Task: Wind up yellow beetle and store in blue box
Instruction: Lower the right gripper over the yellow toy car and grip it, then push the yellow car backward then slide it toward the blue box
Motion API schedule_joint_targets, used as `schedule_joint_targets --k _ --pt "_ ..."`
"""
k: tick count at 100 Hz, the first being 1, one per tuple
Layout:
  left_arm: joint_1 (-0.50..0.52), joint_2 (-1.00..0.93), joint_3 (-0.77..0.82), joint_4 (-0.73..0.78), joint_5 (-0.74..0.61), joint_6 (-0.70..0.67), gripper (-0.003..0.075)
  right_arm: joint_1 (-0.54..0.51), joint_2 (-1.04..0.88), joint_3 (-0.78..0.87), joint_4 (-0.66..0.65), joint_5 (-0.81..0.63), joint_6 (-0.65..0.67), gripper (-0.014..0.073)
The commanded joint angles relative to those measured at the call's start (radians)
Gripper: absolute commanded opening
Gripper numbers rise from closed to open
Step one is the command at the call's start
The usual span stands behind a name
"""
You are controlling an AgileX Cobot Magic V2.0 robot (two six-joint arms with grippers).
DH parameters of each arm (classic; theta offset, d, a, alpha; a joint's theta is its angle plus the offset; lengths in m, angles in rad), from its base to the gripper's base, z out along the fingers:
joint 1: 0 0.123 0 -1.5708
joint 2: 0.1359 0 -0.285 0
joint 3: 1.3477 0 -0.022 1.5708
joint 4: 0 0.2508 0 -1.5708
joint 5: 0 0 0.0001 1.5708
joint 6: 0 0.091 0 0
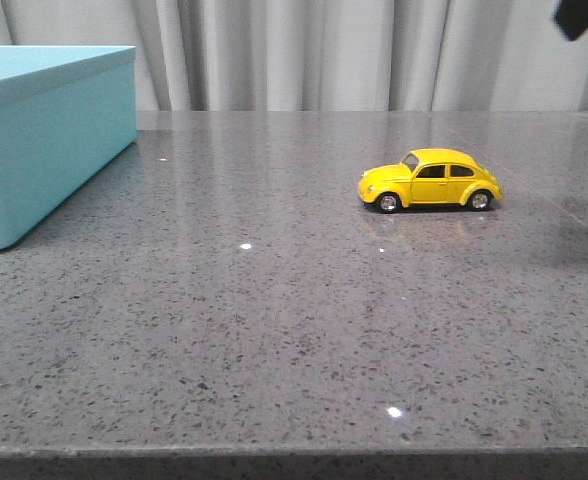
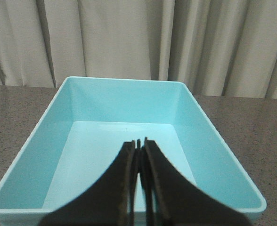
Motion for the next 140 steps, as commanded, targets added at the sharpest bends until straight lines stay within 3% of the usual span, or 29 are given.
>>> schedule_joint_targets --k 1,19,62,140 --pt "0.001 0.011 -0.037 -0.004 -0.078 -0.007 -0.0019 0.016 0.048 -0.088 0.004 0.0 0.024 0.0465" --pt "0.001 0.011 -0.037 -0.004 -0.078 -0.007 -0.0019 0.018 0.178 -0.201 0.01 0.072 0.071 0.0552" --pt "0.001 0.011 -0.037 -0.004 -0.078 -0.007 -0.0019 0.018 0.412 -0.407 0.065 0.164 0.154 0.055" --pt "0.001 0.011 -0.037 -0.004 -0.078 -0.007 -0.0019 0.017 0.541 -0.414 0.052 0.136 0.171 0.055"
